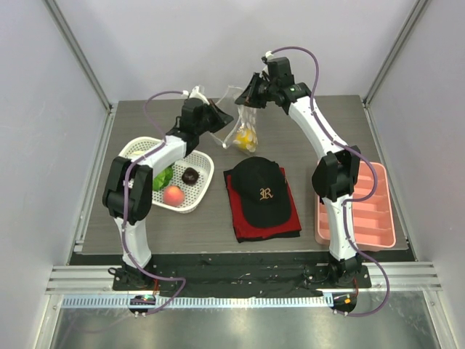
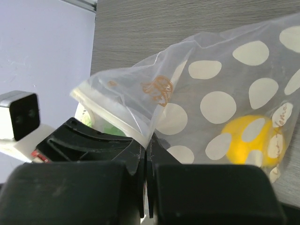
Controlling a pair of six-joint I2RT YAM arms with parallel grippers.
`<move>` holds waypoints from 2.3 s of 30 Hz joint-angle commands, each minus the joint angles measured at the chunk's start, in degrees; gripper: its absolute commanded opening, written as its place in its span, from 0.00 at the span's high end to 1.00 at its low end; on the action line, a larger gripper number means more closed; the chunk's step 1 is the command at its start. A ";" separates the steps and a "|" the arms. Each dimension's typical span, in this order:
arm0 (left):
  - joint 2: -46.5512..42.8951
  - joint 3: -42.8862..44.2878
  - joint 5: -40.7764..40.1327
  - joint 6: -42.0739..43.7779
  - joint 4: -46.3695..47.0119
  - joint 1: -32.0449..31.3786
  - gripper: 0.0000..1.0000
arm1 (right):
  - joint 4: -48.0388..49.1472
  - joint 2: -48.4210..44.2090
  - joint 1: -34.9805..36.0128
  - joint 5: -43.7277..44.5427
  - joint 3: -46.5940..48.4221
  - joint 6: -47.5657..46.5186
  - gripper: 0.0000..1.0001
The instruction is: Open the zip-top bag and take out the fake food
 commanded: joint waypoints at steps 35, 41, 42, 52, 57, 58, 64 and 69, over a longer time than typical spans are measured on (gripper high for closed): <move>8.21 19.57 4.41 21.72 -28.92 -3.74 0.82 | 6.99 0.95 1.29 -10.23 5.91 8.33 0.99; 8.92 16.67 8.02 21.72 -27.36 -3.82 0.49 | 9.98 2.10 1.29 -10.50 5.04 10.45 0.99; 9.27 16.67 9.16 21.63 -27.00 -3.82 0.44 | 10.16 2.01 1.38 -10.50 4.78 10.44 0.99; 14.28 19.75 15.68 19.79 -27.44 -3.47 0.03 | 15.43 4.47 1.20 -11.55 3.99 9.56 0.99; 15.95 17.47 17.26 14.08 -18.68 -2.33 0.00 | 20.52 5.79 1.38 -12.52 2.24 14.74 0.99; 16.13 17.11 17.52 13.11 -17.52 -2.07 0.01 | 23.40 5.44 1.38 -12.87 -0.29 17.36 0.99; 18.06 13.69 27.45 4.33 -5.75 0.39 0.23 | 27.64 4.99 1.73 -13.22 -2.69 19.32 0.99; 17.89 8.77 31.93 -0.77 3.31 0.92 0.36 | 25.28 8.16 1.73 -14.89 -0.59 13.97 0.99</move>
